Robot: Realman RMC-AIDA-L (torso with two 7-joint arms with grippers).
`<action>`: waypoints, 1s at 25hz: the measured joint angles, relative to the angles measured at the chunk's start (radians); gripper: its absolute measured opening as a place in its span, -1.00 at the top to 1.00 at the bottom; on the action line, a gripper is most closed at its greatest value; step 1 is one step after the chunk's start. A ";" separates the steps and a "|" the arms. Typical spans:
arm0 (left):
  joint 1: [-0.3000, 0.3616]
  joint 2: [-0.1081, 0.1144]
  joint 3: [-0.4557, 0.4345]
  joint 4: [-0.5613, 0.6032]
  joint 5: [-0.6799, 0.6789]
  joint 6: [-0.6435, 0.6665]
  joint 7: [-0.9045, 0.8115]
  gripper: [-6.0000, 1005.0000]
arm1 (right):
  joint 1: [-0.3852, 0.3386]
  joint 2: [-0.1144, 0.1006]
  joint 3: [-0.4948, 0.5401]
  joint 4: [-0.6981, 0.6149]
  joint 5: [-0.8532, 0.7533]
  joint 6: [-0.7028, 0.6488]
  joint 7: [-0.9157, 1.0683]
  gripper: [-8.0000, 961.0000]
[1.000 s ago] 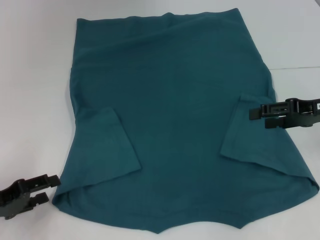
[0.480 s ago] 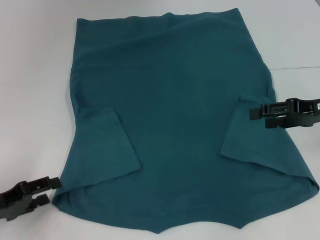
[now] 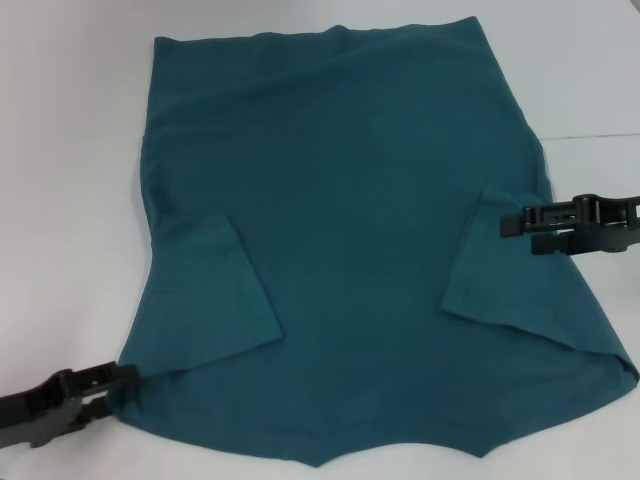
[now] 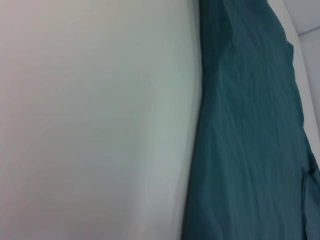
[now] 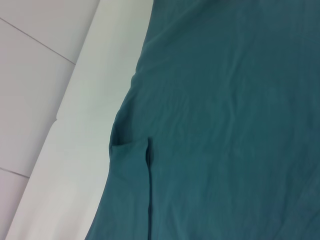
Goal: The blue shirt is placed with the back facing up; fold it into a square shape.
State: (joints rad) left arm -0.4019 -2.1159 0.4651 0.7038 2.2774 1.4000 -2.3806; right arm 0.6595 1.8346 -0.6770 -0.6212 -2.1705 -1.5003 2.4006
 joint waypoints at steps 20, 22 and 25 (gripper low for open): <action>-0.068 -0.008 0.024 -0.050 -0.025 0.015 0.010 -0.43 | -0.003 -0.001 0.004 0.000 0.006 -0.008 0.000 -0.77; -0.080 -0.009 0.024 -0.061 -0.025 0.014 0.011 -0.43 | -0.003 -0.001 0.004 0.000 0.006 -0.008 0.000 -0.76; -0.093 -0.009 0.024 -0.074 -0.020 0.010 0.012 -0.43 | -0.005 -0.002 0.004 0.000 0.006 -0.008 0.000 -0.76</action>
State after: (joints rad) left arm -0.4949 -2.1245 0.4889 0.6297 2.2571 1.4095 -2.3688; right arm 0.6548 1.8330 -0.6733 -0.6213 -2.1643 -1.5082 2.4006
